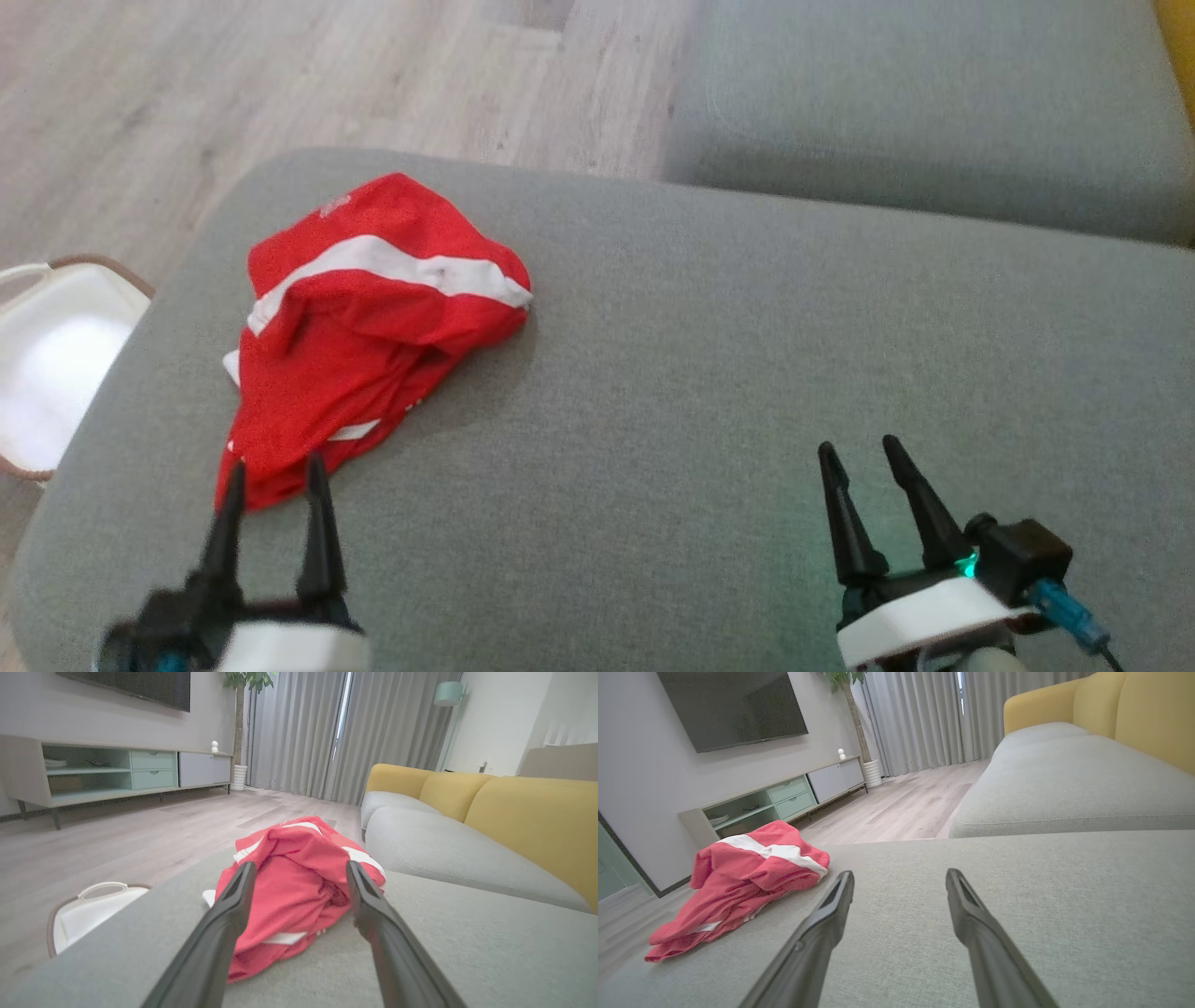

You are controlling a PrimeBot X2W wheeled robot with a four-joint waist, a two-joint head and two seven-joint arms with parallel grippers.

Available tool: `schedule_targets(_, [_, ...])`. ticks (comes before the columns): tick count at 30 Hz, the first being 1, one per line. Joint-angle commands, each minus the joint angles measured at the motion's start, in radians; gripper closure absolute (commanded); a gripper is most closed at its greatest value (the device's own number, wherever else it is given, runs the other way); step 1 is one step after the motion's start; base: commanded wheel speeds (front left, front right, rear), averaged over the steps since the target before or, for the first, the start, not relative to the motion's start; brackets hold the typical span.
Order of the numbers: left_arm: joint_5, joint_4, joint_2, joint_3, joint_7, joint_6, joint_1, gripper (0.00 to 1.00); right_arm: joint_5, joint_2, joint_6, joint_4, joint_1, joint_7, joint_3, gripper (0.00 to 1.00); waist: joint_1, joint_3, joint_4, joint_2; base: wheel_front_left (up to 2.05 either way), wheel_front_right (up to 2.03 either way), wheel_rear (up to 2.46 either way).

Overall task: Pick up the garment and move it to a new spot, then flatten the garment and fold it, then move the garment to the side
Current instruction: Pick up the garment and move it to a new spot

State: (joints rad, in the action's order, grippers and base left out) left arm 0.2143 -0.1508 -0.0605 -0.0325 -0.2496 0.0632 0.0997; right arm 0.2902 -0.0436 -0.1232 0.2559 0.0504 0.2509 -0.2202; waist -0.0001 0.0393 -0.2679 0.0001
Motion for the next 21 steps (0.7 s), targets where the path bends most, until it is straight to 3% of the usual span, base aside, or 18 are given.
schedule_targets(1, [-0.025, 0.020, -0.039, 0.043, -0.012, 0.012, -0.129, 0.00, -0.014, -0.007, -0.008, -0.038, -0.062, 0.011, -0.004, 0.00, 0.0001, -0.051, 0.022, -0.0001, 0.00, 0.00, 0.00])
schedule_targets(3, [-0.033, 0.003, -0.060, 0.041, -0.012, 0.019, -0.162, 0.00, -0.019, -0.007, -0.008, -0.041, -0.071, 0.011, 0.006, 0.00, 0.0001, -0.067, 0.028, -0.0001, 0.00, 0.00, 0.00])
schedule_targets(8, [-0.063, -0.091, -0.199, 0.001, 0.049, 0.054, -0.384, 0.00, -0.047, -0.007, -0.008, -0.062, -0.124, 0.011, 0.052, 0.00, 0.0001, -0.163, 0.053, -0.0001, 0.00, 0.00, 0.00])
schedule_targets(12, [-0.061, -0.192, -0.308, -0.054, 0.194, 0.065, -0.544, 0.00, -0.061, -0.007, -0.008, -0.074, -0.157, 0.011, 0.076, 0.00, 0.0001, -0.222, 0.079, -0.0001, 0.00, 0.00, 0.00])
schedule_targets(21, [0.111, -0.383, -0.448, -0.213, 0.504, 0.067, -0.754, 0.00, -0.075, -0.007, -0.008, -0.081, -0.207, 0.011, 0.090, 0.00, 0.0001, -0.308, 0.131, -0.0001, 0.00, 0.00, 0.00])
